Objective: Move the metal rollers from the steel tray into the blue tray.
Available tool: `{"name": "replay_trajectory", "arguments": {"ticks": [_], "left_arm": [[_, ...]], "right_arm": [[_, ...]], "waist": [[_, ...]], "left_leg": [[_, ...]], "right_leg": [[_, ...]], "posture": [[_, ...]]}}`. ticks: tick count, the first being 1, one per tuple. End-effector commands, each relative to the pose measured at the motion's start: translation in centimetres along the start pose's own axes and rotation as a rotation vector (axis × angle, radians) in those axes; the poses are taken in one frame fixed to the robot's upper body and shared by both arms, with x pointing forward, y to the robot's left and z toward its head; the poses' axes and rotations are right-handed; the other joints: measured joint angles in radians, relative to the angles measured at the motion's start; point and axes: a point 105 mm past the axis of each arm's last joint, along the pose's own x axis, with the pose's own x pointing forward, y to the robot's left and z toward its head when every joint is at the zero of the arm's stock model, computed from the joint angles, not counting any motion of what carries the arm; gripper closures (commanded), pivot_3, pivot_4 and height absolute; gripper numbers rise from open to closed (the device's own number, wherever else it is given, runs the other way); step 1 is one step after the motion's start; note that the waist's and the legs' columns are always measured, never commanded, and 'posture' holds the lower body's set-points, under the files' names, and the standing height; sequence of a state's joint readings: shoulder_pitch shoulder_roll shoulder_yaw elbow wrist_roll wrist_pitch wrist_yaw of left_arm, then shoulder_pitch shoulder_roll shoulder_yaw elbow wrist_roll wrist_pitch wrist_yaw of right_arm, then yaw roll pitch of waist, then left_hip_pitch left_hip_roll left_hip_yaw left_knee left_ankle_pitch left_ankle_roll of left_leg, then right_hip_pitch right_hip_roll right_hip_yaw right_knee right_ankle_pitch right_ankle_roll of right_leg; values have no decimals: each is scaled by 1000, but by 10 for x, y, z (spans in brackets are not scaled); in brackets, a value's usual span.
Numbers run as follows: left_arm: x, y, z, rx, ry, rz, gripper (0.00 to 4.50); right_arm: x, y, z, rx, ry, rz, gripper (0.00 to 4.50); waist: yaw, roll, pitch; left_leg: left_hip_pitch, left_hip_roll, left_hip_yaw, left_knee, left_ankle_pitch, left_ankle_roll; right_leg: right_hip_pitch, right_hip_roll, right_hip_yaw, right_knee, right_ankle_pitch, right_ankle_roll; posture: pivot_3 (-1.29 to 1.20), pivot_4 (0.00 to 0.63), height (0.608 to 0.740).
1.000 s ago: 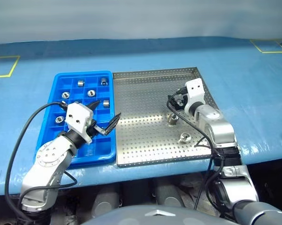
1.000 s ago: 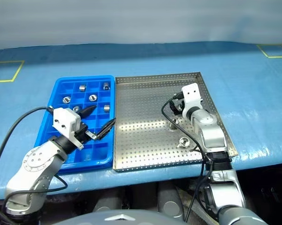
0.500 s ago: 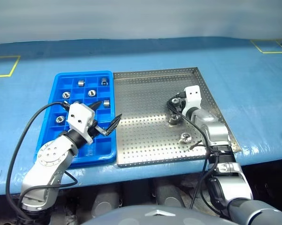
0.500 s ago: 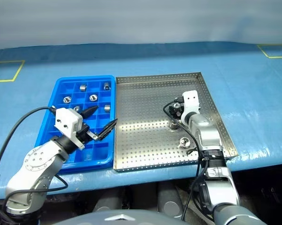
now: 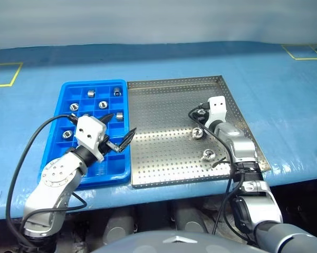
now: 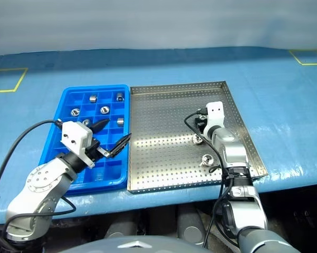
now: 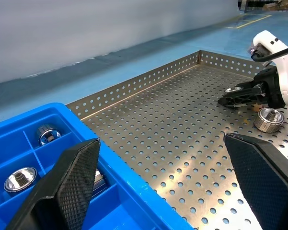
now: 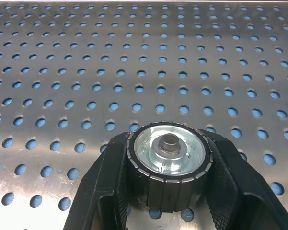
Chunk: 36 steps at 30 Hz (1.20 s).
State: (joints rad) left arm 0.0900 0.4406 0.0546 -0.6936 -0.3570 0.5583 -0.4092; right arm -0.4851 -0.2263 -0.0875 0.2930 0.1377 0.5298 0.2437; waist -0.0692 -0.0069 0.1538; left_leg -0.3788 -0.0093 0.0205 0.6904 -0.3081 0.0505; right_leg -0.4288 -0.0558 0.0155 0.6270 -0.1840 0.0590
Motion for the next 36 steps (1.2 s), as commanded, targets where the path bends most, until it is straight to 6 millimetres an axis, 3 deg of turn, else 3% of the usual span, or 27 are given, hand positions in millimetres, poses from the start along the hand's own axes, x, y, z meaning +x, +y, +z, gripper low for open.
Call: {"name": "replay_trajectory", "arguments": {"ticks": [1, 4, 10, 13, 17, 25, 31, 36], "left_arm": [[-11, 7, 18, 25, -65, 31, 0], [-30, 17, 25, -3, -77, 60, 0], [-76, 40, 28, 28, 18, 187, 0], [-87, 43, 28, 37, 33, 234, 0], [-93, 33, 27, 1, 27, 233, 0], [-118, 21, -6, -31, 211, 289, 0], [-114, 3, -15, -71, 218, 279, 0], [-109, -3, -14, -79, 200, 271, 0]], "right_arm": [[-11, 35, 47, -37, -181, 146, 2771], [-29, 85, 72, -91, -271, 370, 2771], [-55, 157, 89, -200, -328, 689, 2771], [-53, 171, 91, -217, -324, 742, 2771], [-50, 188, 87, -236, -293, 823, 2771], [-43, 223, 68, -284, -206, 965, 2771], [-49, 265, 78, -312, -244, 1086, 2771], [-46, 286, 74, -336, -230, 1131, 2771]], "waist": [[-3, 1, 0], [-10, 1, 1], [4, 1, 1], [20, 1, 1], [46, -1, 1], [60, -1, 1], [68, -1, 1], [84, -1, 1]], "left_leg": [[0, 0, 0, 0, 0, 0], [0, 1, 0, -1, 0, 0], [0, 2, -3, -3, 0, -1], [0, 0, -4, -3, 1, -2], [0, -1, -4, -2, 1, -2], [1, 0, -5, -5, 3, -5], [1, 1, -7, -7, 4, -7], [1, 1, -10, -7, 5, -9]], "right_leg": [[0, 0, 0, 0, 0, 0], [-2, 0, 1, 0, 0, 0], [-1, -3, -3, 0, -2, -3], [-1, -2, -4, 0, -4, -6], [0, -1, -4, 0, -4, -6], [-1, 0, -5, 0, -6, -10], [-1, 2, -7, 0, -7, -11], [0, 2, -9, 0, -8, -13]], "posture": [[-99, 150, 740], [-95, 150, 740], [-24, 150, 740], [21, 150, 740], [53, 150, 740], [124, 150, 740], [172, 150, 740], [186, 150, 740]]}}
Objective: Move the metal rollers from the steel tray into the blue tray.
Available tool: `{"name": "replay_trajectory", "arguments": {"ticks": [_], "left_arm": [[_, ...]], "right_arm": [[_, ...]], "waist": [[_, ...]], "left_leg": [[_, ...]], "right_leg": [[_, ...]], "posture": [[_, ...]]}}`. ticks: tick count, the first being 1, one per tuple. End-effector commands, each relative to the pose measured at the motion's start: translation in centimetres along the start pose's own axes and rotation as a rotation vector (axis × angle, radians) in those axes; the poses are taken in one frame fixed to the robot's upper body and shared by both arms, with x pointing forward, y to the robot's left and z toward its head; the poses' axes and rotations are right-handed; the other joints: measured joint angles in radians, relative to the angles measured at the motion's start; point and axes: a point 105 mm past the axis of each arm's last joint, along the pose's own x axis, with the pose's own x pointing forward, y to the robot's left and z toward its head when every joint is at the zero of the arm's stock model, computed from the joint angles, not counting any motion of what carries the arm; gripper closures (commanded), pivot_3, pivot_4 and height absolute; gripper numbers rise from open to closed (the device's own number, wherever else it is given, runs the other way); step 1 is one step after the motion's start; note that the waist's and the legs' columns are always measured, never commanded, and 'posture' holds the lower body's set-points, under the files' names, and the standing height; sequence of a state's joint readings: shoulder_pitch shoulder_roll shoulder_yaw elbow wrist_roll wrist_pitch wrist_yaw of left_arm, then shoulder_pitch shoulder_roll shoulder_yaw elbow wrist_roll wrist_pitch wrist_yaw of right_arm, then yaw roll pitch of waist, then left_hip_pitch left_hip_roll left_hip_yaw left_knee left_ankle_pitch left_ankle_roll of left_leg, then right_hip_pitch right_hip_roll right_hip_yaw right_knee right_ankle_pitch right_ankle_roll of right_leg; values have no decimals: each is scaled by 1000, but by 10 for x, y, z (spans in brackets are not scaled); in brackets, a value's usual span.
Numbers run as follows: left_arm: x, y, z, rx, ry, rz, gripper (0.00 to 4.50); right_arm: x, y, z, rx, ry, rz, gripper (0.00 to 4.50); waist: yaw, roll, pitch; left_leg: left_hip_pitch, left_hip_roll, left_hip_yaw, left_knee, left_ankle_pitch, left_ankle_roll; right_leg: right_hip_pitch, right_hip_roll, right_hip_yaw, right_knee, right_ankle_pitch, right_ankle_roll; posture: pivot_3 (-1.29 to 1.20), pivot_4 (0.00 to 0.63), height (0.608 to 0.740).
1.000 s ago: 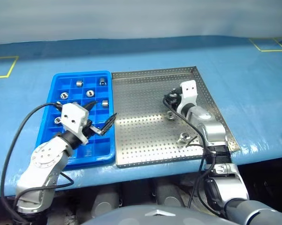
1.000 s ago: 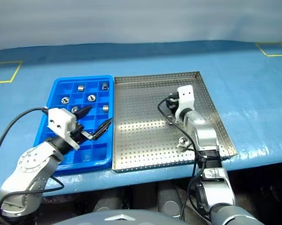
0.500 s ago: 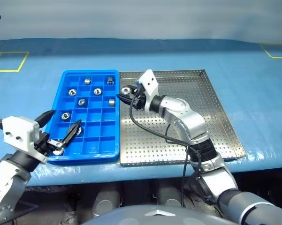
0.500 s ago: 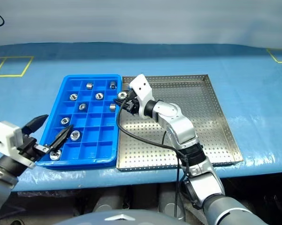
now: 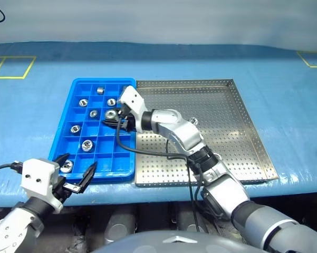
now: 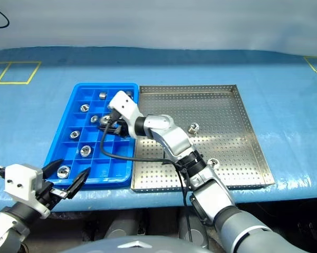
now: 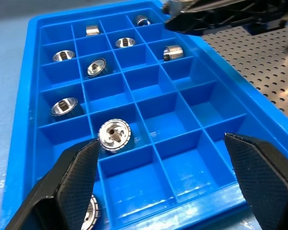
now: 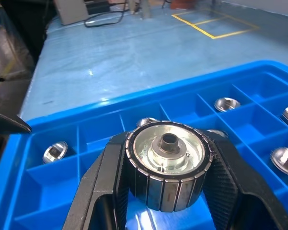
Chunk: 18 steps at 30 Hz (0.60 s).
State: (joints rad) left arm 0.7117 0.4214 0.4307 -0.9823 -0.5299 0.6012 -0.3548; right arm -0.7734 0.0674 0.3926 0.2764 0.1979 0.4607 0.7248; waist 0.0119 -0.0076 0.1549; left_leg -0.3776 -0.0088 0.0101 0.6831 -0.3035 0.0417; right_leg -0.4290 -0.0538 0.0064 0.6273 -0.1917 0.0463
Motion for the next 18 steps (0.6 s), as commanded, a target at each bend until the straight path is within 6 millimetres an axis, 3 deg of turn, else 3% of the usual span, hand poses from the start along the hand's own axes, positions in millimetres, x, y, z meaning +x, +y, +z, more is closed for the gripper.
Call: {"name": "replay_trajectory", "arguments": {"ticks": [1, 18], "left_arm": [[0, -12, 16, 42, -70, -23, 0], [13, -23, 25, 51, -108, -73, 0]], "right_arm": [[15, 4, 4, -37, -6, 36, 2771], [28, -16, -8, -36, -5, -56, 2771]], "waist": [[5, 0, 0], [16, 0, 0]], "left_leg": [[0, 0, -1, 0, 0, 0], [0, 1, -9, -3, 4, -8]], "right_leg": [[0, 0, 0, 0, 0, 0], [1, 3, -7, 1, -3, -4]], "posture": [[188, 150, 740], [178, 150, 740]]}}
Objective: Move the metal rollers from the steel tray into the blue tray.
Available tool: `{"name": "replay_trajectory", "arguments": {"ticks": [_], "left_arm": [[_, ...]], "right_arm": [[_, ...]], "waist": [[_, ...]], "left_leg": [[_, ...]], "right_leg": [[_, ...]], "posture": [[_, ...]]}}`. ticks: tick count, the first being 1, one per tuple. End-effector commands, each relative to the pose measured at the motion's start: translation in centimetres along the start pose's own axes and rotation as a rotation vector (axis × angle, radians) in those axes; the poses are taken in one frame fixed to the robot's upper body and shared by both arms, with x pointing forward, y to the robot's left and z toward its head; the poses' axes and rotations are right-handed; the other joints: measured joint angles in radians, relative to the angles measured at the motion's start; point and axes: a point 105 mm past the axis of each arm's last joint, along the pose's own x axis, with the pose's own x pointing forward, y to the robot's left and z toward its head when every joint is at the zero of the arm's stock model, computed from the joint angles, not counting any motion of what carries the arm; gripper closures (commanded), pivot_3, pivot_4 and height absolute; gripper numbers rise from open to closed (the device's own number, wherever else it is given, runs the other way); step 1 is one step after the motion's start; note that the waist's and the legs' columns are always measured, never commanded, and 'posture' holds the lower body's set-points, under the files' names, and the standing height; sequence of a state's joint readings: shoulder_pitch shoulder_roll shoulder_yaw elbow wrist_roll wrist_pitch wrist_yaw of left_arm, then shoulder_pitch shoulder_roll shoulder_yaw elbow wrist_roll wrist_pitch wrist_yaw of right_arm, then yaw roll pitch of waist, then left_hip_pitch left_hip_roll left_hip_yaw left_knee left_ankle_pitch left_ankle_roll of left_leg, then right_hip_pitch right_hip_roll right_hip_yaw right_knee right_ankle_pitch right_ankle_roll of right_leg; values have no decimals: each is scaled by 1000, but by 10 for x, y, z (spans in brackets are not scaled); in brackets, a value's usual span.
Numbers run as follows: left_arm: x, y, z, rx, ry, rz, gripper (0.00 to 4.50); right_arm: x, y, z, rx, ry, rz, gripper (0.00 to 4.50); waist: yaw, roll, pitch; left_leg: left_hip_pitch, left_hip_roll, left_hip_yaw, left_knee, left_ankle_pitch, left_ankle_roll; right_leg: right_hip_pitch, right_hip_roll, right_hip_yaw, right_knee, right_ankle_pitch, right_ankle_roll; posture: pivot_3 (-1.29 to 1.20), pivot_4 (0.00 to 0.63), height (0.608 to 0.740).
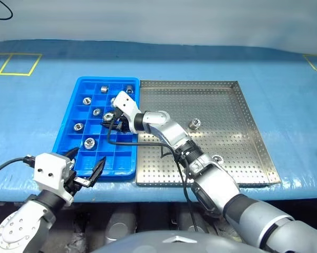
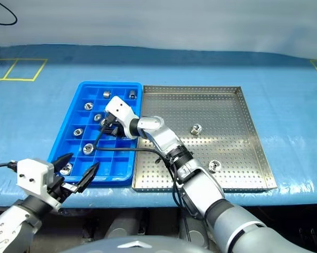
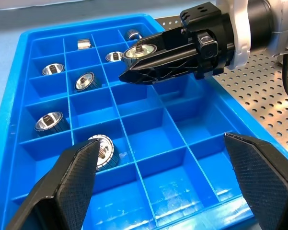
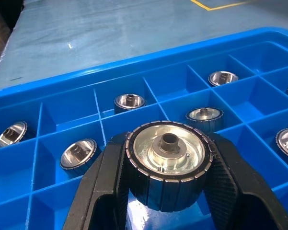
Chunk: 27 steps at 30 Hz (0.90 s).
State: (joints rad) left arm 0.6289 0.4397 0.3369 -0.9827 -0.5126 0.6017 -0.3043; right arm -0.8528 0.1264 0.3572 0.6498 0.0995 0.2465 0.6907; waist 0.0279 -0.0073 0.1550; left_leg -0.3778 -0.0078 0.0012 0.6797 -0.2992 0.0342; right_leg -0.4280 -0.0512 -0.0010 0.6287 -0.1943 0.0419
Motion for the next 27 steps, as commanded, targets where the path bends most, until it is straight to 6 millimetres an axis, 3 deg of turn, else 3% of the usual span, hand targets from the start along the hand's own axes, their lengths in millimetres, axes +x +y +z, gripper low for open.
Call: {"name": "replay_trajectory", "arguments": {"ticks": [1, 13, 21, 27], "left_arm": [[-1, -11, 16, 41, -54, -34, 0], [-2, -9, 17, 47, -62, -16, 0], [-1, -8, 17, 49, -64, -6, 0], [3, -11, 20, 56, -77, -28, 0]], "right_arm": [[12, 12, 30, -35, -93, 35, 2771], [20, 22, 29, -39, -78, 93, 2771], [21, 21, 31, -57, -98, 68, 188], [8, 7, 56, -82, -199, -12, 39]], "waist": [[-1, 0, 0], [0, 0, 0], [1, 0, 0], [1, 0, 0]], "left_leg": [[0, 0, 0, 0, 0, 0], [0, 0, -1, 0, 0, 0], [0, 0, -2, 0, 1, -1], [0, 0, -3, 0, 1, -1]], "right_leg": [[0, 0, 0, 0, 0, 0], [0, 0, 0, 0, 0, 0], [1, 0, -1, 0, 0, 0], [1, 0, -1, 0, 0, 0]], "posture": [[178, 150, 740], [202, 150, 740], [205, 150, 740], [179, 150, 740]]}}
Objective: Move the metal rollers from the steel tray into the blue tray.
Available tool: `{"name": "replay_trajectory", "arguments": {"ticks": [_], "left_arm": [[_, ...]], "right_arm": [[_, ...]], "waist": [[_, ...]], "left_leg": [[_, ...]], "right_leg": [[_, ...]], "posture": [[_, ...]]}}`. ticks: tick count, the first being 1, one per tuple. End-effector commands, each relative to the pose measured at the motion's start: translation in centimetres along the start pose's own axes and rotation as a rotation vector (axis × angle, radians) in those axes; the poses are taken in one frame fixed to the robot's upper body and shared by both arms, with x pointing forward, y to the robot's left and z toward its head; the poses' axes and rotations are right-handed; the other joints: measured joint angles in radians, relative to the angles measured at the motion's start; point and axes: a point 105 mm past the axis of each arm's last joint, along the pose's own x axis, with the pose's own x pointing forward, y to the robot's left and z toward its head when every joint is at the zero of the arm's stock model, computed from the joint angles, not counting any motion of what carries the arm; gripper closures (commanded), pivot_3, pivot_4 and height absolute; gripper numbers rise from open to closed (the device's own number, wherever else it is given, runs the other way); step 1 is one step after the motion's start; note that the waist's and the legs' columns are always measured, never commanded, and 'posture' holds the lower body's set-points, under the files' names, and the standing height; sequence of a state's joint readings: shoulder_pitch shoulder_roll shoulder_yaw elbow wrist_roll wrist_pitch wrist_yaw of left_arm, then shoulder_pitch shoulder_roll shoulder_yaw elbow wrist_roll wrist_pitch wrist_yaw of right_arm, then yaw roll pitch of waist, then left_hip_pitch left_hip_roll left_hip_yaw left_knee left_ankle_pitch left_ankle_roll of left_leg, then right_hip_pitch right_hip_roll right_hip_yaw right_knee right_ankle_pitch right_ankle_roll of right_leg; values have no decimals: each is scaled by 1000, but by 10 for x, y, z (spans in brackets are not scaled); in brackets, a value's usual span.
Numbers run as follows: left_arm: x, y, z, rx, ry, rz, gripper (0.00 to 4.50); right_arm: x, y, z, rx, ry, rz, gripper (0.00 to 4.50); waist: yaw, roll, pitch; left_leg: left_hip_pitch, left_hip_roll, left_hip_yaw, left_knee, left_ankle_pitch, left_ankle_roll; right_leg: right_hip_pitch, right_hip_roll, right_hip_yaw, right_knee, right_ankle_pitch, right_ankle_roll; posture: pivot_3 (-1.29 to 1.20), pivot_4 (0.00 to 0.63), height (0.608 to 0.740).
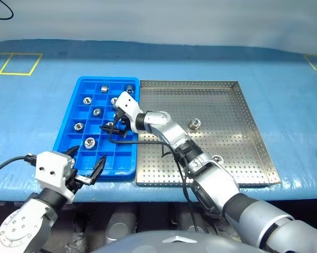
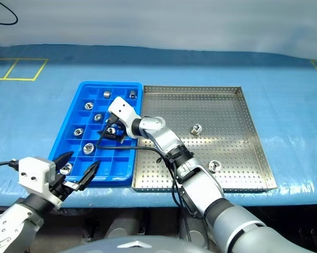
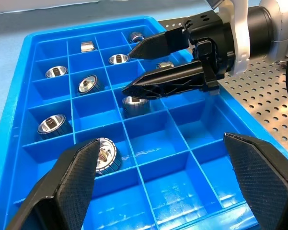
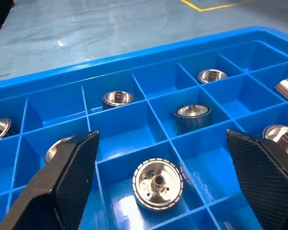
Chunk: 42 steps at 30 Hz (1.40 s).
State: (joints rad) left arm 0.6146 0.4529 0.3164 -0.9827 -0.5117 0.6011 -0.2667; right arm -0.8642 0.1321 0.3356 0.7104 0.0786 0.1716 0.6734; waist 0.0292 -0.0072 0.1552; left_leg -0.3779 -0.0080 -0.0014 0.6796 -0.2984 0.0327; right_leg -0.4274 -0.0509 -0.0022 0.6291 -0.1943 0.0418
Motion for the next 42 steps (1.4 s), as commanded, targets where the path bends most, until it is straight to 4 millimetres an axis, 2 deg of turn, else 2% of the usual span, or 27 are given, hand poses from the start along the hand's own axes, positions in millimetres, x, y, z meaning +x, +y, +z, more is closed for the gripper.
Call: {"name": "replay_trajectory", "arguments": {"ticks": [1, 4, 6, 9, 12, 15, 18, 21, 27, 36, 42], "left_arm": [[2, -11, 20, 49, -78, -49, 0], [11, -13, 25, 57, -101, -88, 0], [20, -15, 30, 64, -122, -117, 0], [38, -16, 42, 44, -184, -146, 0], [50, -23, 48, 30, -215, -191, 0], [67, -35, 53, 72, -237, -274, 0], [79, -42, 57, 86, -245, -331, 0], [88, -51, 59, 101, -247, -386, 0], [93, -57, 59, 124, -246, -428, 0], [83, -49, 56, 136, -236, -379, 0], [81, -46, 55, 136, -234, -360, 0]], "right_arm": [[3, 9, 63, -67, -203, 5, 39], [-23, -5, 73, -111, -235, -57, 39], [-51, -19, 72, -132, -232, -126, 39], [-105, -46, 48, -160, -118, -276, 39], [-142, -55, 25, -150, -10, -375, 39], [-183, -50, -6, -81, 95, -438, 39], [-201, -47, -22, 18, 122, -497, 39], [-208, -51, -33, 89, 119, -564, 39], [-200, -72, -38, 233, 22, -635, 39], [-194, -95, -66, 299, 84, -697, 39], [-191, -98, -81, 337, 126, -707, 39]], "waist": [[-1, 0, 0], [0, 0, 0], [4, 0, 0], [15, 0, -1], [0, 1, 0], [-28, 1, 0], [-67, 2, 0], [-97, 2, 0], [-122, 1, 0], [-106, 1, 0], [-91, 1, 0]], "left_leg": [[0, 0, 0, 0, 0, 0], [0, 0, -1, 0, 0, 0], [-1, 0, -2, 0, 0, 0], [0, -3, -7, 2, 0, 1], [-1, -5, -5, 4, -1, 3], [-1, -3, -3, 3, -1, 3], [-1, -1, -2, 2, -1, 3], [-1, 0, -1, 3, -4, 7], [0, 0, 1, 4, -4, 8], [-1, -1, 3, 4, -4, 10], [-1, -1, 3, 4, -4, 10]], "right_leg": [[0, 0, 0, 0, 0, 0], [0, 0, 0, 0, 0, 0], [0, 0, -1, 0, 0, 1], [1, -2, -5, -2, 0, 0], [6, -5, -5, -2, 1, 1], [5, -5, -5, -2, 1, 1], [4, -3, -5, -1, 1, 2], [3, -2, -3, 0, 2, 3], [3, 0, 3, 1, 4, 7], [1, 0, 6, 0, 5, 9], [1, -1, 6, 0, 5, 9]], "posture": [[165, 150, 740], [127, 150, 740], [92, 150, 740], [24, 150, 740], [-20, 150, 740], [-82, 150, 740], [-139, 150, 740], [-171, 150, 740], [-166, 150, 740], [-93, 150, 740], [-84, 150, 740]]}}
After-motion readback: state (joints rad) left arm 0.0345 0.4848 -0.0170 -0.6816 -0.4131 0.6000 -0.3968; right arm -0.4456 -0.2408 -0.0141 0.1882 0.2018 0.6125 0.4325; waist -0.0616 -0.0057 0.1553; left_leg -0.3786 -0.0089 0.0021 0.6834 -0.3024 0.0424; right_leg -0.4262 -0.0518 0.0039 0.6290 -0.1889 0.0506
